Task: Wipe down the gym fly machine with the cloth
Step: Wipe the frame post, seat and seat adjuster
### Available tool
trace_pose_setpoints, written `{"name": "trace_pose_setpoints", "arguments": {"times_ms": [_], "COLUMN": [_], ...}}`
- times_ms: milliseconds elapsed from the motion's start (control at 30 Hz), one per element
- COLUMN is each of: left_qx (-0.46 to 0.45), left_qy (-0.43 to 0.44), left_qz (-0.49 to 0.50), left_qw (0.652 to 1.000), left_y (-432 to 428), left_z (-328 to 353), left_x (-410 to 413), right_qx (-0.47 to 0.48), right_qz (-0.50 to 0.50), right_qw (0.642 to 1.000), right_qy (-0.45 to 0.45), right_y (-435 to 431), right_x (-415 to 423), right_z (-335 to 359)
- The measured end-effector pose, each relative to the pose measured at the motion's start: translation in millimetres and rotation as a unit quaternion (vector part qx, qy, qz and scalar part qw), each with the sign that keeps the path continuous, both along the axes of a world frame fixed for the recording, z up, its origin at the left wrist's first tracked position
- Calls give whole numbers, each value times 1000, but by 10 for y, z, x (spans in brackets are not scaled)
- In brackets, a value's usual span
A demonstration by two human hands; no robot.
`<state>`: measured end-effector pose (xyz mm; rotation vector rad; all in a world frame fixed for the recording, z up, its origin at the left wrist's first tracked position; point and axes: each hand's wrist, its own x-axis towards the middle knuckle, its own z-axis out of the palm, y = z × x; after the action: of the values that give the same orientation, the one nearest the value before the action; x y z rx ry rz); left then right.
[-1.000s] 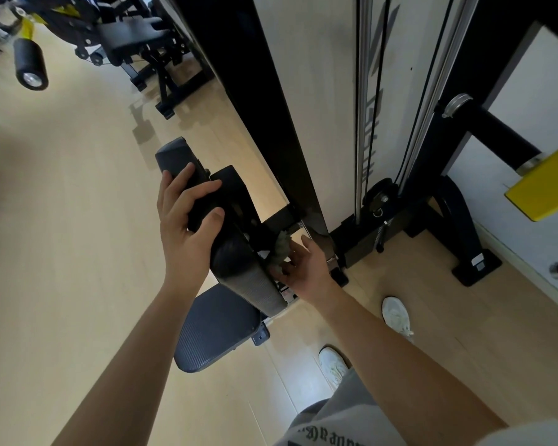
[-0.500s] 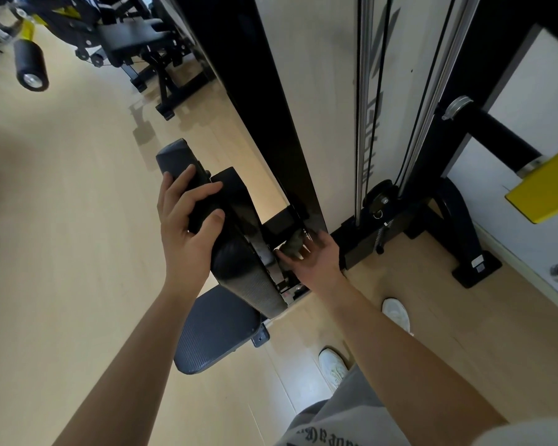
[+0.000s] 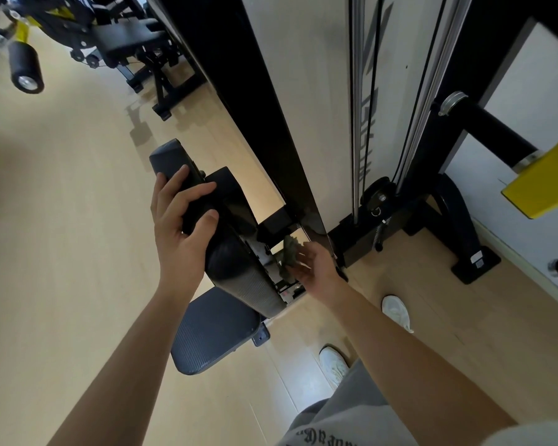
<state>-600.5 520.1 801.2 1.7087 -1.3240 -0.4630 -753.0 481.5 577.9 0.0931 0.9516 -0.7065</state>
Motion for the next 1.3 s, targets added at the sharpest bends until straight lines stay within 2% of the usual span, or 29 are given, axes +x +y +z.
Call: {"name": "trace_pose_setpoints", "arguments": {"times_ms": [133, 300, 467, 733, 833, 967, 1067, 1167, 1300], "left_qx": [-1, -1, -3, -10, -9, -8, -5, -5, -1], "left_qy": [2, 4, 2, -1, -1, 7, 8, -1, -4], "left_qz": [-3, -4, -3, -3, -2, 2, 6, 7, 11], "left_qw": [1000, 1000, 1000, 1000, 1000, 1000, 1000, 1000, 1000], "left_y": [5, 6, 4, -1, 0, 5, 10, 16, 31], "left_z": [2, 1, -8, -12, -7, -9, 3, 21, 44], "left_x": [-7, -5, -2, -2, -4, -9, -25, -38, -53], "right_qx": [0, -27, -12, -15, 47, -2, -97, -186, -157], "right_qz": [-32, 105, 110, 14, -64, -138, -127, -93, -45], "right_qw": [999, 993, 991, 1000, 995, 990, 987, 972, 965], "right_qy": [33, 36, 69, -18, -55, -4, 23, 108, 205], "right_y": [-52, -57, -124, 15, -3, -57, -111, -184, -247], "right_x": [100, 367, 393, 187, 36, -238, -319, -260, -175], "right_z": [49, 142, 252, 366, 407, 557, 755, 867, 778]}}
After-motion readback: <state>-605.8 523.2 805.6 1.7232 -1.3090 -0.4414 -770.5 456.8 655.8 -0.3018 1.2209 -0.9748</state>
